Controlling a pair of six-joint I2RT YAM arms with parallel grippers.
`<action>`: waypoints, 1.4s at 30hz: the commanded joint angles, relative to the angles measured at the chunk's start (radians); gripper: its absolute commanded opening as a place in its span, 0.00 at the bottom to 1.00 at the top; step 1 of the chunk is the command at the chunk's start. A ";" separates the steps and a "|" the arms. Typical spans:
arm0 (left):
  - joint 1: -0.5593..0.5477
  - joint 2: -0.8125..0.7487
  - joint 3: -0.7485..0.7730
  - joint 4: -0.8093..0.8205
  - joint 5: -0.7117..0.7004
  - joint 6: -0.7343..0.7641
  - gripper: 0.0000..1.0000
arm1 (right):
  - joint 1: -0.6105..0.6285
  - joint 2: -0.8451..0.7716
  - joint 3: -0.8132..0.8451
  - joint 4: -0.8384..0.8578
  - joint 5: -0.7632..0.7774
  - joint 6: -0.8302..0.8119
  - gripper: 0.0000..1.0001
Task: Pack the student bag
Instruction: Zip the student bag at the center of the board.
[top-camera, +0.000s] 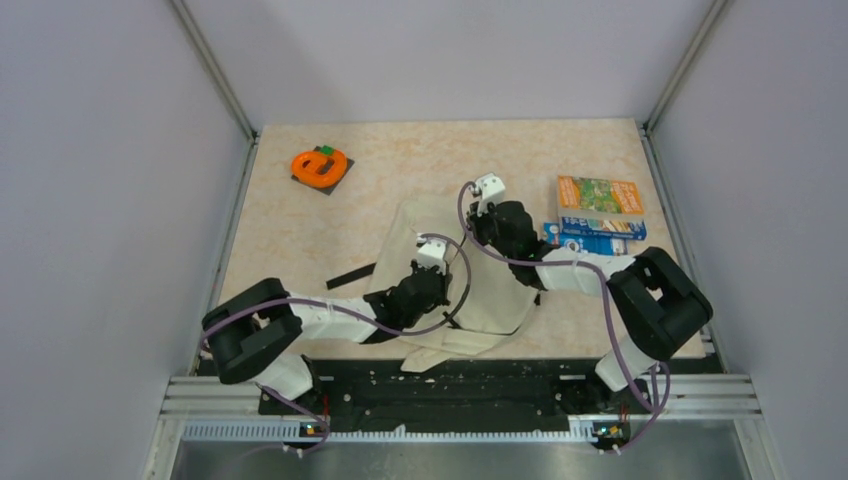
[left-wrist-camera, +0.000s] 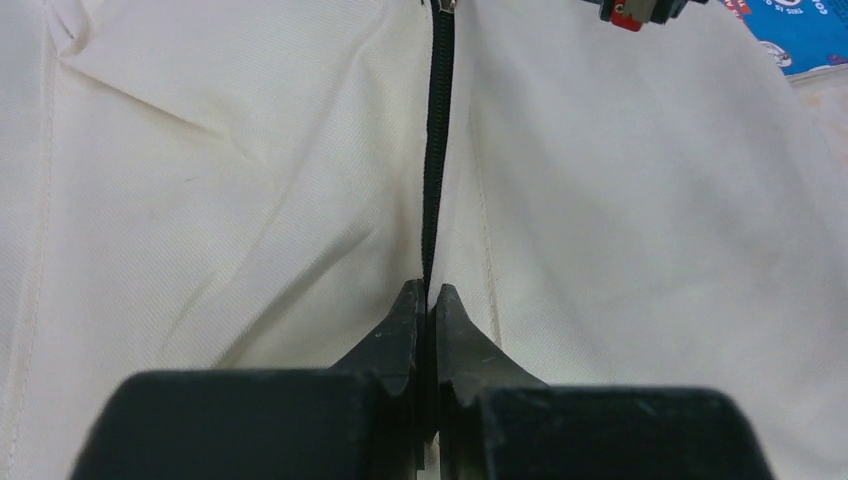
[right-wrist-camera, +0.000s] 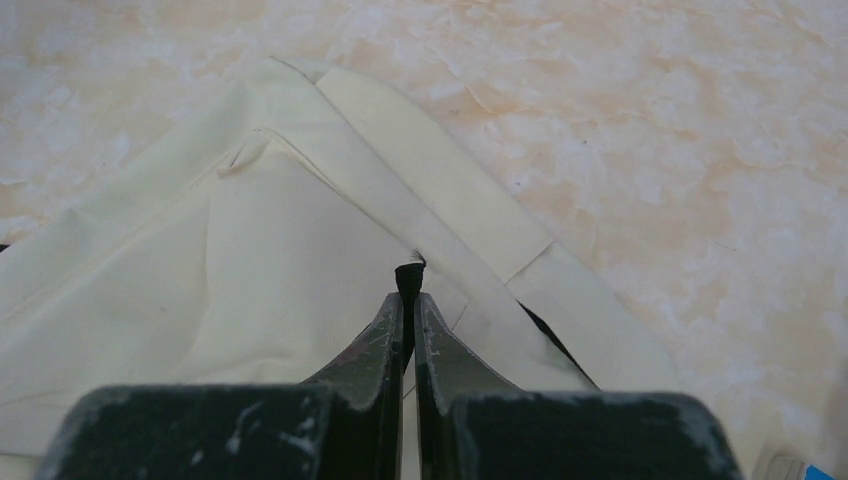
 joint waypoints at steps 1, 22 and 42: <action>-0.012 -0.091 -0.066 -0.072 0.039 -0.047 0.00 | -0.014 0.030 0.097 0.089 0.108 -0.031 0.00; -0.014 -0.447 -0.148 -0.393 -0.026 -0.115 0.00 | -0.081 0.362 0.364 -0.121 -0.030 0.011 0.00; 0.159 -0.451 -0.039 -0.533 0.177 -0.043 0.07 | -0.096 0.187 0.525 -0.493 -0.199 -0.031 0.61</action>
